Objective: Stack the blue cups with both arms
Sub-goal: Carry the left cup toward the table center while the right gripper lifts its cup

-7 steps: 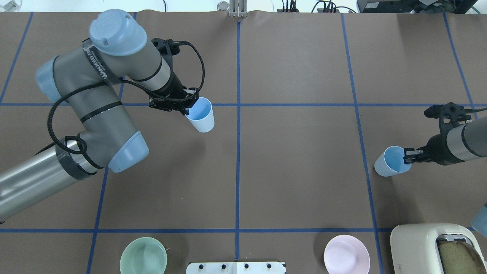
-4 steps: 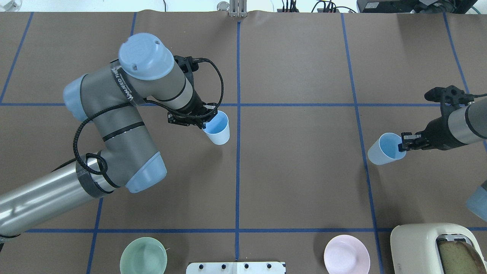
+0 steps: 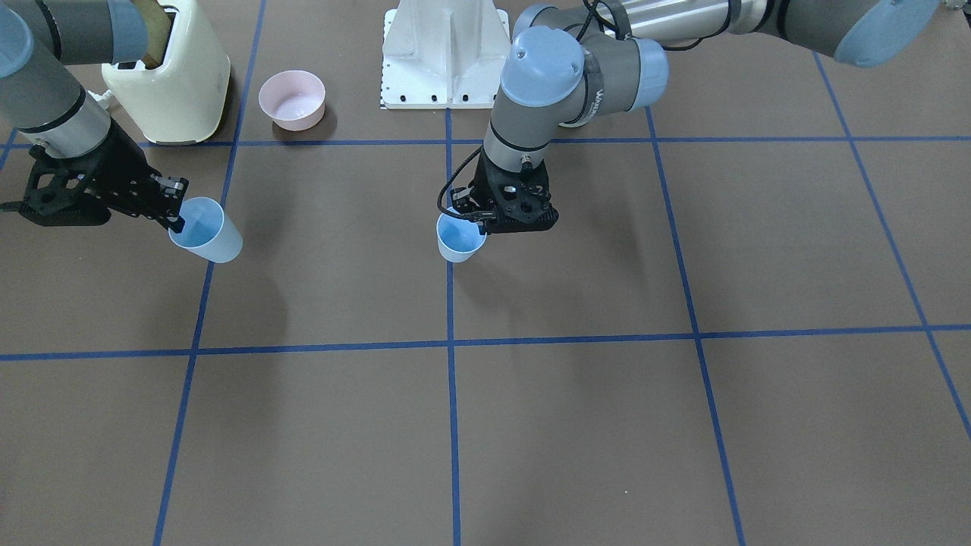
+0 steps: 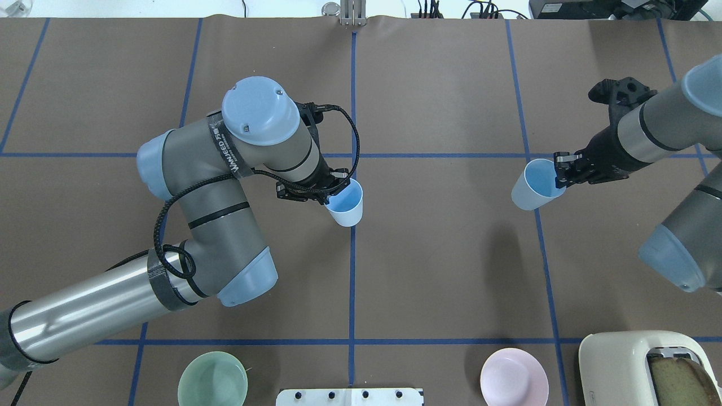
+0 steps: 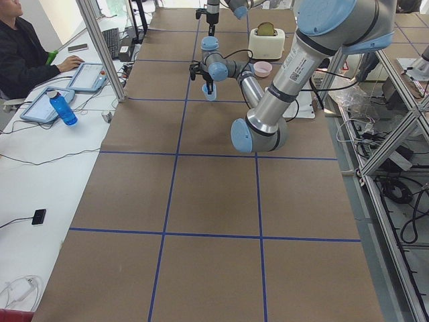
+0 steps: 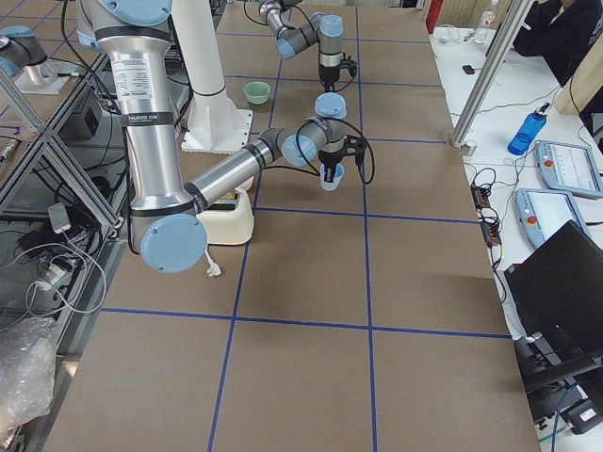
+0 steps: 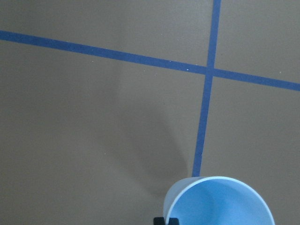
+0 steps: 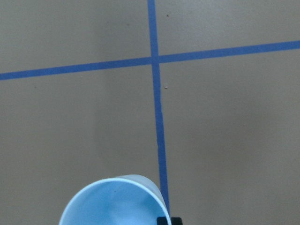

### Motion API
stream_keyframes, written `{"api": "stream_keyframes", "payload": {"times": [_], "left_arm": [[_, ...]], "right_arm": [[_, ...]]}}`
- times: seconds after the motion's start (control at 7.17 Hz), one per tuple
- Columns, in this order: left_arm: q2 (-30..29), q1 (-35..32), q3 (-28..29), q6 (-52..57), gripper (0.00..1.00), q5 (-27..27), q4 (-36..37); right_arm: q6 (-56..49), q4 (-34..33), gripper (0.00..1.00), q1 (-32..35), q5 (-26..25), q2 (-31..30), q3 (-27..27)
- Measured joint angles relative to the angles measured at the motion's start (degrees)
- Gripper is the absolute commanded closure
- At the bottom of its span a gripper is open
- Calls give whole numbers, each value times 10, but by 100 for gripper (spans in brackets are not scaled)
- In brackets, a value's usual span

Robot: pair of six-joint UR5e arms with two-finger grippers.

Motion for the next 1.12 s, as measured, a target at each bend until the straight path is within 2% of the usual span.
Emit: {"api": "stream_keyframes", "payload": {"times": [1.12], "left_arm": [[-5, 23, 19, -2, 100, 28, -3]], "right_arm": [[0, -28, 100, 2, 0, 25, -1]]}}
